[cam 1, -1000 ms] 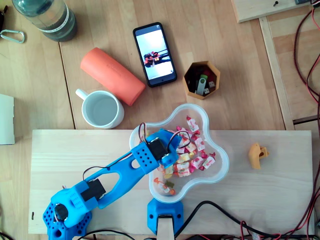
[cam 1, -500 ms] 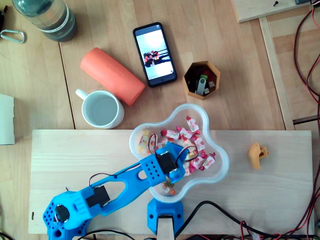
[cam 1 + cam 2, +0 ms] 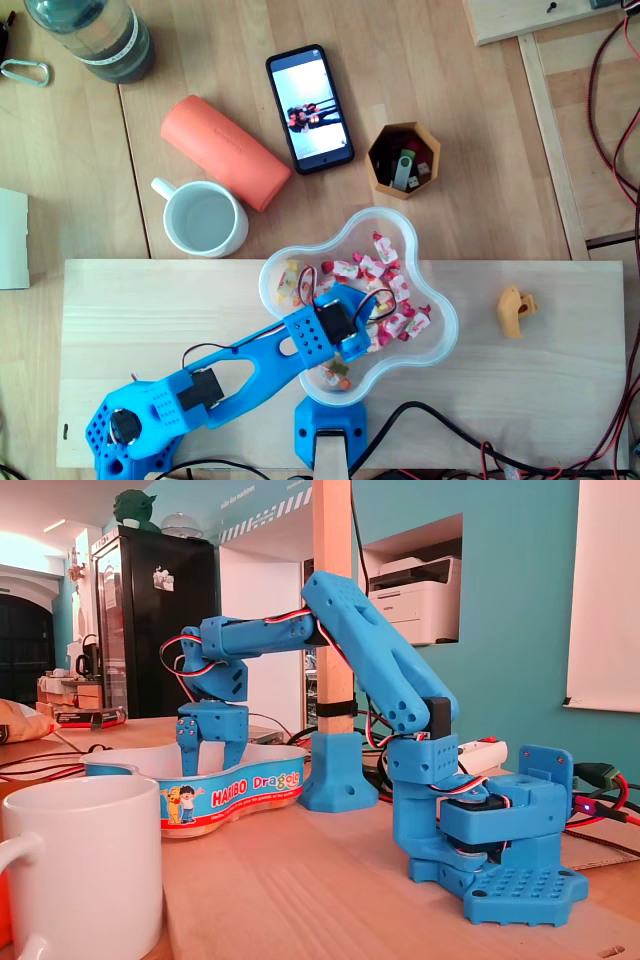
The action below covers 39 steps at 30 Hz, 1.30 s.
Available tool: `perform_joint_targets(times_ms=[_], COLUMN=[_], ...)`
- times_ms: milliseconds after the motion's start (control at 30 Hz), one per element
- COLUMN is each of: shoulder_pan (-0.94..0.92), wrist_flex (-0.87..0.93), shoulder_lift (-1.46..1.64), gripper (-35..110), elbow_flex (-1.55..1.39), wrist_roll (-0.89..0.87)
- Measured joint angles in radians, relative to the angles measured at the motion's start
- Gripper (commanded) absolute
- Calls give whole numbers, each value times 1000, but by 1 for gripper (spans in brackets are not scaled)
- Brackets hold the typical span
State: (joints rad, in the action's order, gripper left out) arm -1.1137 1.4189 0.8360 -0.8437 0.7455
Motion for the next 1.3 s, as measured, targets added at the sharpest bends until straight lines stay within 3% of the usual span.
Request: perform_joint_targets(times_ms=[1300], shoulder_pan=[0], wrist_flex=[6], shoulder_lift=[5], gripper=[22], elbow_flex=[11], wrist_roll=[8])
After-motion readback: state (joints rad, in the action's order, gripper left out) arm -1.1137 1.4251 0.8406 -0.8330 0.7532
